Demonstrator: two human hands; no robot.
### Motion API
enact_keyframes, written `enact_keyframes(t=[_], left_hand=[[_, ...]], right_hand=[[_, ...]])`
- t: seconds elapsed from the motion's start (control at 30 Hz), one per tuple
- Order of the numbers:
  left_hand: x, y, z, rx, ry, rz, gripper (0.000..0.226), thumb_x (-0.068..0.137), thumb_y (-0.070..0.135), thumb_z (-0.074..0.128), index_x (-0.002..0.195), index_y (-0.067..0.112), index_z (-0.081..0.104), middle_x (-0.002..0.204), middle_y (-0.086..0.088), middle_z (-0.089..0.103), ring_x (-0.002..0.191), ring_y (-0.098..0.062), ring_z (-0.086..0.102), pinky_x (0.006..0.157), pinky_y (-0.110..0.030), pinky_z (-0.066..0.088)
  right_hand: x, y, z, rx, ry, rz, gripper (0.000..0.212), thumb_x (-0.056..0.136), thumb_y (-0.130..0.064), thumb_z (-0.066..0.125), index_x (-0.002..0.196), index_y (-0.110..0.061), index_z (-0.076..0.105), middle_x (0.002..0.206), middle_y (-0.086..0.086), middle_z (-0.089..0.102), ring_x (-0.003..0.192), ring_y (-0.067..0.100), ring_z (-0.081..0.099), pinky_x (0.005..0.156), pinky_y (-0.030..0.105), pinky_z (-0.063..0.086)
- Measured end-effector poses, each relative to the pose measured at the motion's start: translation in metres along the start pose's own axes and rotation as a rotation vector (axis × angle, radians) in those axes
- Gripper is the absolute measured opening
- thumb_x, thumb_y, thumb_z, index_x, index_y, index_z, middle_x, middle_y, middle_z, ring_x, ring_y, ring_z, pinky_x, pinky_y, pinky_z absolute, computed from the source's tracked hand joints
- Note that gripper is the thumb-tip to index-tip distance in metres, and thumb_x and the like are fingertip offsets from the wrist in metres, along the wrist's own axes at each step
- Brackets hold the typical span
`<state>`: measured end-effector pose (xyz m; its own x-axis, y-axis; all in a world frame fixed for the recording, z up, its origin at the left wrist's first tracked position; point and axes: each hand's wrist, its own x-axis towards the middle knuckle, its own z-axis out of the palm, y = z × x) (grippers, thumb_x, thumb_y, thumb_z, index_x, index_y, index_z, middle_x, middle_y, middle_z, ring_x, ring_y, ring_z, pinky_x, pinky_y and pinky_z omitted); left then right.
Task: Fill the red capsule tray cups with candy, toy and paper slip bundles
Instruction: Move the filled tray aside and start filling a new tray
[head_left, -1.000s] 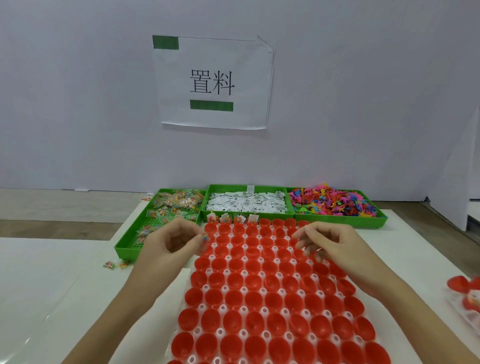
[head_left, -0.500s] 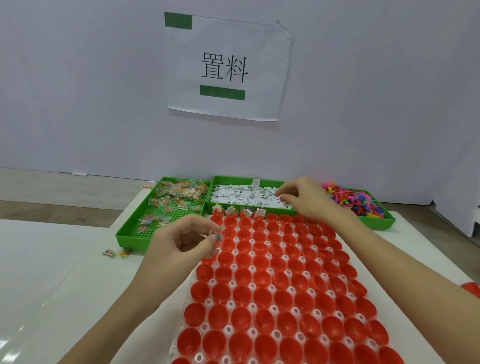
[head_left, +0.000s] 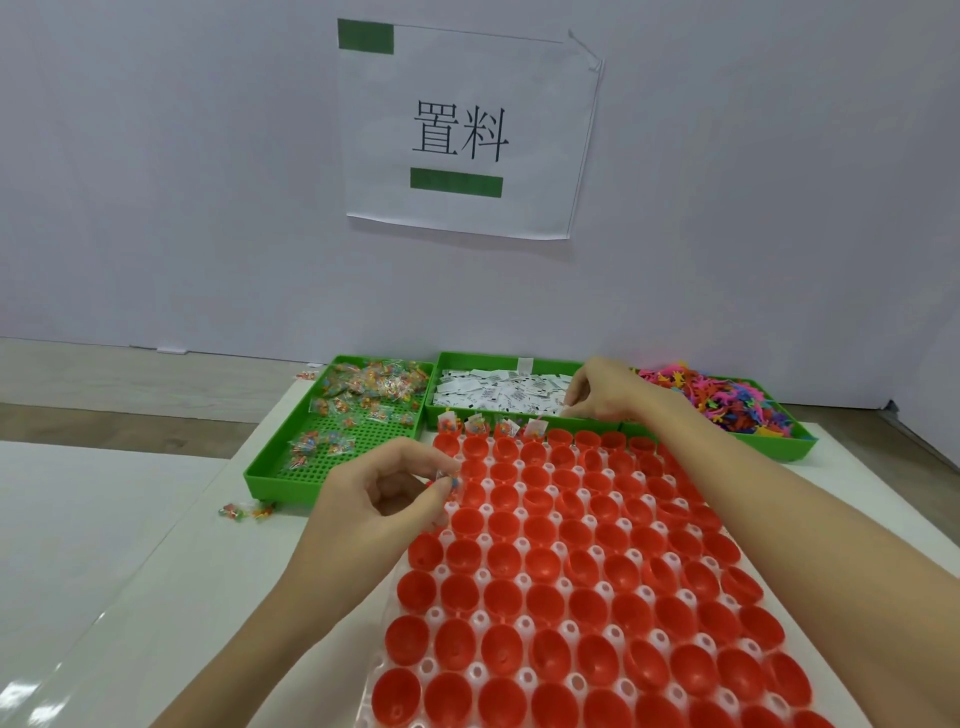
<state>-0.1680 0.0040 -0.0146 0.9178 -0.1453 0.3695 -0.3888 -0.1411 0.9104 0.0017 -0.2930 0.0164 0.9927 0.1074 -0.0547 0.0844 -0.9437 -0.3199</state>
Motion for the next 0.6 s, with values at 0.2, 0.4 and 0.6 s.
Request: enact_keyframes(t=[0.2,0.4,0.6], left_hand=[[0.000,0.000,0.000,0.016,-0.002,0.004,0.022,0.091,0.005,0.073,0.091,0.026,0.077,0.089,-0.003,0.076,0.070,-0.020,0.074,0.069,-0.030,0.062],[0.001,0.001,0.001,0.012,-0.010,-0.003,0.024,0.091,0.005,0.073,0.090,0.029,0.078,0.089,-0.003,0.076,0.069,-0.020,0.074,0.068,-0.025,0.061],[0.001,0.002,-0.001,0.015,0.000,-0.017,0.026,0.090,0.004,0.073,0.089,0.030,0.078,0.088,-0.004,0.077,0.069,-0.020,0.074,0.068,-0.026,0.062]], right_hand=[[-0.008,0.006,-0.007,0.097,0.027,-0.002,0.003,0.090,-0.012,0.076,0.089,-0.014,0.076,0.072,-0.007,0.066,0.065,0.011,0.063,0.063,0.024,0.048],[-0.018,0.007,-0.004,0.123,0.132,-0.027,0.009,0.092,-0.011,0.073,0.097,-0.007,0.079,0.093,0.004,0.075,0.087,0.015,0.066,0.074,0.023,0.048],[-0.029,0.007,0.009,0.167,0.287,-0.074,0.011,0.096,-0.014,0.069,0.104,-0.009,0.075,0.098,0.004,0.071,0.088,0.014,0.062,0.085,0.030,0.052]])
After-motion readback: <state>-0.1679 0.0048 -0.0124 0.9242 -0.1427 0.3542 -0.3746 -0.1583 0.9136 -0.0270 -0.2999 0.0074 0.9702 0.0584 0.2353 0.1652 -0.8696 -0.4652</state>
